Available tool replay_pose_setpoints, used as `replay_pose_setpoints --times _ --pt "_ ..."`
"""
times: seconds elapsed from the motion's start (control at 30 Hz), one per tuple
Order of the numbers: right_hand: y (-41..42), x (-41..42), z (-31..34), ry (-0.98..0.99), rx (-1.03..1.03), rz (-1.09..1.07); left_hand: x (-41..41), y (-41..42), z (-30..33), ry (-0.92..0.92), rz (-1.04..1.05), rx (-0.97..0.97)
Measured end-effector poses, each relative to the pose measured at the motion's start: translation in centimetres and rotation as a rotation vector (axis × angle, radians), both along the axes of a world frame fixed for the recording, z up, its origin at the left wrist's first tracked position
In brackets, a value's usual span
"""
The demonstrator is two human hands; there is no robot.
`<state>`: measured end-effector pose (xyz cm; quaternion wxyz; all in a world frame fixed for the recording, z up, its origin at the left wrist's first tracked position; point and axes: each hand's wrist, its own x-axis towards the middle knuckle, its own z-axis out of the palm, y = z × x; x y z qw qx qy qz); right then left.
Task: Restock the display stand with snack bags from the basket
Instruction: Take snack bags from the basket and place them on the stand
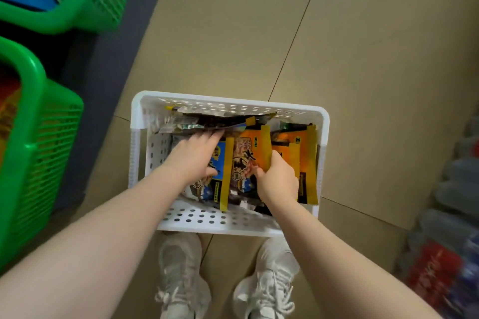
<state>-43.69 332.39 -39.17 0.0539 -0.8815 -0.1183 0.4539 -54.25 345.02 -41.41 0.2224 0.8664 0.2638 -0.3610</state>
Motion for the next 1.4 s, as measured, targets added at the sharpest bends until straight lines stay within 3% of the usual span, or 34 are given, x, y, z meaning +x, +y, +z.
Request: replay_pose_setpoints --times 0.17,0.3,0.4,0.53,0.73,1.03,1.2,1.4 --pt "-2.5 2.3 2.0 -0.132 0.096 -0.001 0.6 -0.7 1.4 -0.051 -0.127 0.097" --pt "-3.5 4.1 4.7 -0.097 0.09 -0.095 -1.6 -1.9 4.7 -0.09 -0.168 -0.027" --pt "-3.0 4.1 9.1 -0.045 0.148 -0.125 -3.1 -1.5 9.2 -0.296 0.041 -0.004" --pt "-1.3 3.7 17.0 -0.018 0.236 -0.012 -2.2 0.5 18.0 -0.526 0.365 0.063" --pt "2.5 3.6 32.9 0.024 0.46 -0.081 -3.7 2.1 34.7 -0.666 0.7 0.094" --pt "5.3 -1.2 54.8 0.071 0.715 0.304 -14.8 -3.8 57.6 -0.756 0.989 0.603" --pt "6.7 -9.3 64.5 0.133 0.868 0.558 -23.5 -10.2 67.3 -0.749 1.025 0.823" --pt "6.5 -20.9 74.1 0.171 1.067 0.854 -35.3 -16.6 76.8 -0.62 1.197 1.248"
